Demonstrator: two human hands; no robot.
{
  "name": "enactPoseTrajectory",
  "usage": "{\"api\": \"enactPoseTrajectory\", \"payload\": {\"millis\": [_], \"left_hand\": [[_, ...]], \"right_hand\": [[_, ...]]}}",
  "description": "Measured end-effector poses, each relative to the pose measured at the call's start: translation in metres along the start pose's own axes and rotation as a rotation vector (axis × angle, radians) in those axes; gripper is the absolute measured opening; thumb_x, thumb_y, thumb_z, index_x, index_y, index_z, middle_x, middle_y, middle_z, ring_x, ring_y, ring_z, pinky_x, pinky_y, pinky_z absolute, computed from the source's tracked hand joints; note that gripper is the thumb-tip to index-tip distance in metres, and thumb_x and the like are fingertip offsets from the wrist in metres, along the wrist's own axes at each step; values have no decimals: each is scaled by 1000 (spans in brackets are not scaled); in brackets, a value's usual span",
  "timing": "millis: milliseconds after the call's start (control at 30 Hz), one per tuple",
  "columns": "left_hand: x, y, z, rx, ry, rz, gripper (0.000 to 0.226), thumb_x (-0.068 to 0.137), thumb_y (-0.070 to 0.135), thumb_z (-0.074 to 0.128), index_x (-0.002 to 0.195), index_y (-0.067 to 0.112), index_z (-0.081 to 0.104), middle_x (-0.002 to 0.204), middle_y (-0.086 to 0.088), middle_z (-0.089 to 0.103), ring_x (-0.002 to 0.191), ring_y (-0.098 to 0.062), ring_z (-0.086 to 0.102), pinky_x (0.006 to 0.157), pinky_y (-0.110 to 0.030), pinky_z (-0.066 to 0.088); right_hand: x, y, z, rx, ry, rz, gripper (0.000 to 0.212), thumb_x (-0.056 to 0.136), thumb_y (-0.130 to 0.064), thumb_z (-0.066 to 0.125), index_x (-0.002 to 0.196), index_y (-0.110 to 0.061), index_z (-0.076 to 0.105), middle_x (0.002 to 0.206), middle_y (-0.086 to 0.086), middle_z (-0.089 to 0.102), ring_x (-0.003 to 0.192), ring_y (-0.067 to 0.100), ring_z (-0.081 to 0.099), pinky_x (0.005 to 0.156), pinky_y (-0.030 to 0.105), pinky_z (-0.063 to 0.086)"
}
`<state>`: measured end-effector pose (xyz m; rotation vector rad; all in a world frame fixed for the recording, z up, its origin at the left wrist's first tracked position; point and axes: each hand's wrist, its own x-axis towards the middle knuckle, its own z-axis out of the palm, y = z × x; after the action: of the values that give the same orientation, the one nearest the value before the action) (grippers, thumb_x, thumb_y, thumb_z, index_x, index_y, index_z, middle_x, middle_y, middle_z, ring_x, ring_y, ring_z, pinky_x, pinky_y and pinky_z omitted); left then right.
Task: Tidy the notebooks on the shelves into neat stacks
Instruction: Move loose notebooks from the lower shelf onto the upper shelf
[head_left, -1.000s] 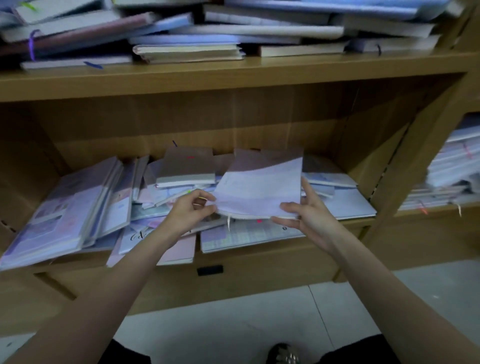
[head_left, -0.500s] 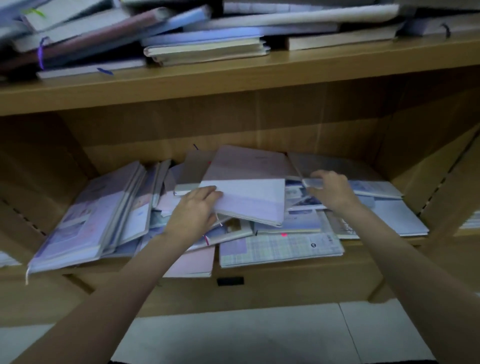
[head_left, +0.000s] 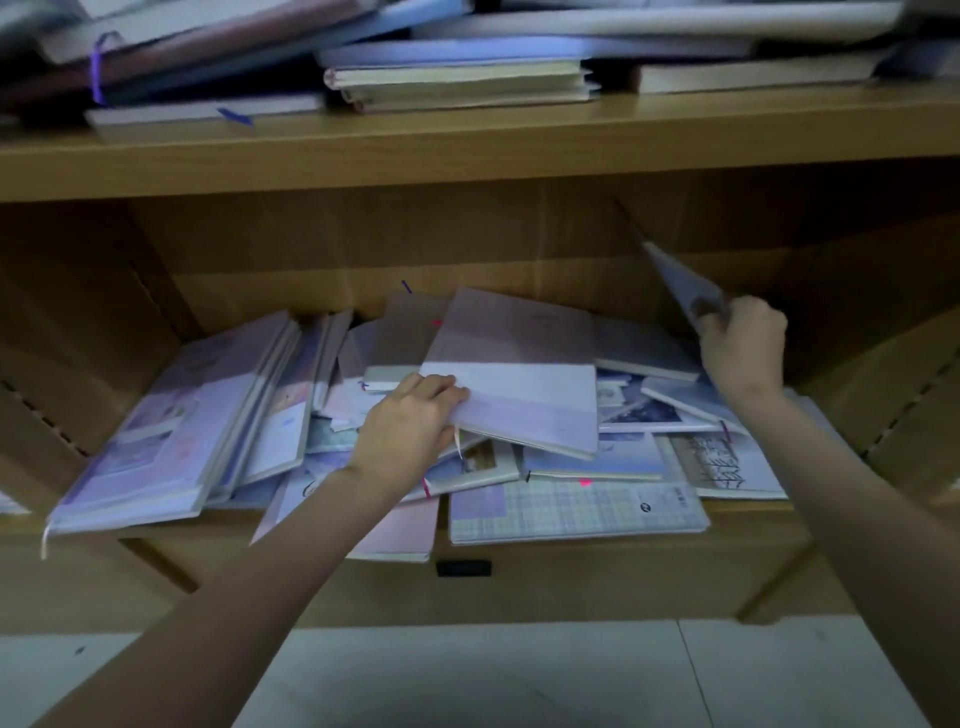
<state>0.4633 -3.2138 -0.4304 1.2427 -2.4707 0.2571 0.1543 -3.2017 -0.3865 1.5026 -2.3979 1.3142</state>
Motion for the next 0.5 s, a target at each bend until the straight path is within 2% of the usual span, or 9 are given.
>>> {"api": "enactPoseTrajectory", "payload": {"millis": [67,100,167,233,267,333,400,467,500], "left_hand": [[-2,2,0,-95,-3,-30,53,61,-1,80,112,3,65,112,-18,64,100,-38,60,79,-46,55],[-4,3,0,-192,9,-70,55,68,1,77,121,3,59,119,-18,60,108,-38,55,86,-48,51],[-12,4,-2,-395,76,-255,70,77,10,74,138,8,40,134,-14,45,122,-31,43,99,-43,43],[-20,3,-7,-556,143,-443,88,75,19,76,145,11,23,142,-12,33,127,-24,38,100,-36,38],[-22,2,-9,-607,137,-486,91,74,21,77,146,12,21,143,-11,33,126,-23,40,99,-35,38],[-22,-2,-9,-634,55,-466,84,75,22,76,143,11,27,140,-10,39,122,-25,47,97,-35,41],[-18,-3,-9,-604,-4,-445,70,78,22,74,138,9,39,134,-12,46,120,-28,49,97,-35,42],[-11,-2,-9,-598,-6,-488,64,78,23,74,133,7,46,132,-14,48,118,-29,50,97,-33,40],[-8,-2,-9,-594,-2,-499,63,77,23,75,132,6,48,131,-15,49,117,-29,51,96,-32,40]], "right_hand": [[-15,-14,-14,161,25,-205,13,94,-7,52,83,-2,58,63,0,52,59,3,51,60,22,35],[-27,-20,-18,246,-26,-355,9,92,-6,54,86,-10,59,63,-11,52,59,-5,51,59,13,34],[-47,-19,-13,318,-244,-567,27,89,-2,57,104,-24,60,94,-18,64,86,-17,54,75,11,41],[-59,-4,2,166,-509,-647,44,89,1,57,112,-37,56,131,-14,48,129,1,37,101,29,35],[-63,4,9,119,-612,-598,50,89,4,55,111,-41,55,144,-11,34,140,12,21,103,33,32],[-71,12,14,251,-733,-352,60,90,11,48,114,-43,51,156,-4,12,145,16,-1,92,19,37],[-77,11,15,401,-797,-174,65,89,16,45,116,-43,47,158,0,1,145,13,-4,81,21,41],[-79,15,18,469,-834,-84,61,87,9,55,116,-45,47,159,2,-1,145,12,-3,88,31,39],[-81,14,18,519,-853,-10,59,83,-2,66,120,-44,45,159,0,-1,145,13,1,93,26,40]]}}
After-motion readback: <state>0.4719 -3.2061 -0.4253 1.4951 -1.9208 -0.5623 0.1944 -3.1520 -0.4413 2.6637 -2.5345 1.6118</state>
